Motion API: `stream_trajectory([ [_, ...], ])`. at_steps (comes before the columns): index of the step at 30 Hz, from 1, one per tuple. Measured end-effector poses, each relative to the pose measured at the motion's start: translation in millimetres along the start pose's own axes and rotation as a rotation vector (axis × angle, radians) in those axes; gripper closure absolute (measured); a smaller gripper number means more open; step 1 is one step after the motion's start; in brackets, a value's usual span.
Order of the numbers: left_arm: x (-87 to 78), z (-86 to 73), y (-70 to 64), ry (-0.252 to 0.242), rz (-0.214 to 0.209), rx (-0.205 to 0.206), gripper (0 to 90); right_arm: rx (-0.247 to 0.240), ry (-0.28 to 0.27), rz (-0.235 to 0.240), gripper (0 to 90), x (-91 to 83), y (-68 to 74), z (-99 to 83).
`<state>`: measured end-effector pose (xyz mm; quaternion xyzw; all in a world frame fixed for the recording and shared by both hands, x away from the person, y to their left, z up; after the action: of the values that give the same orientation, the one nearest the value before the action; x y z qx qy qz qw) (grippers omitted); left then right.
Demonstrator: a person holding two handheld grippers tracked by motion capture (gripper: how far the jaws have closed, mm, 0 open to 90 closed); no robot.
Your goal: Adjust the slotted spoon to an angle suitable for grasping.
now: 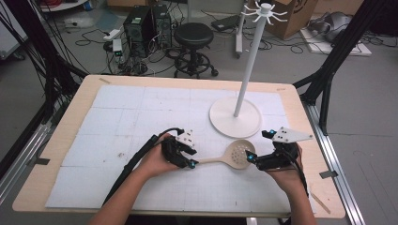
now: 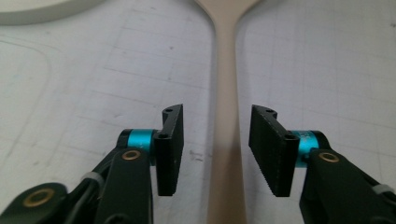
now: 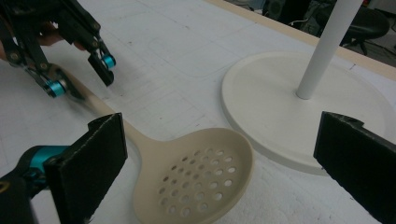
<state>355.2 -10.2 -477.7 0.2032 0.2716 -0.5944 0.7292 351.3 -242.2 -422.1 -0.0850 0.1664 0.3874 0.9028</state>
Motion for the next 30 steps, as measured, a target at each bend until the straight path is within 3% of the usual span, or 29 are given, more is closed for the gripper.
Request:
stream_trajectory([
  [6, -28.0, -5.2, 4.0, -0.066, 0.034, -0.046, 46.1, 0.003, -0.006, 0.001, 1.6, -1.8, 0.8, 0.6],
  [12, -53.7, -13.3, 4.3, -0.11, -0.007, -0.158, 40.0, 0.0, -0.002, 0.005, 1.6, -1.1, 1.9, -0.4],
  [21, -88.8, -19.1, 12.9, -0.201, 0.052, -0.188, 29.3, -0.008, 0.007, 0.026, 1.6, 3.6, 8.0, 0.5],
  [30, -111.1, -28.0, 24.7, -0.226, 0.124, -0.201, 18.4, -0.014, 0.006, 0.03, 1.6, 5.2, 7.6, 2.3],
])
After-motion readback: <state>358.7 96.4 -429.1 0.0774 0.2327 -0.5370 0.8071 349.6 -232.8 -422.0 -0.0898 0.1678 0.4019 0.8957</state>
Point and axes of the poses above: each handheld gripper's, and its own axes: x roughly forward along the jaws, z roughly out of its top, y roughly to its left, the point moved 9 cm from there along x, roughly forward along the jaws, and after that the axes turned 6 degrees about -y, right-handed, at the moved point
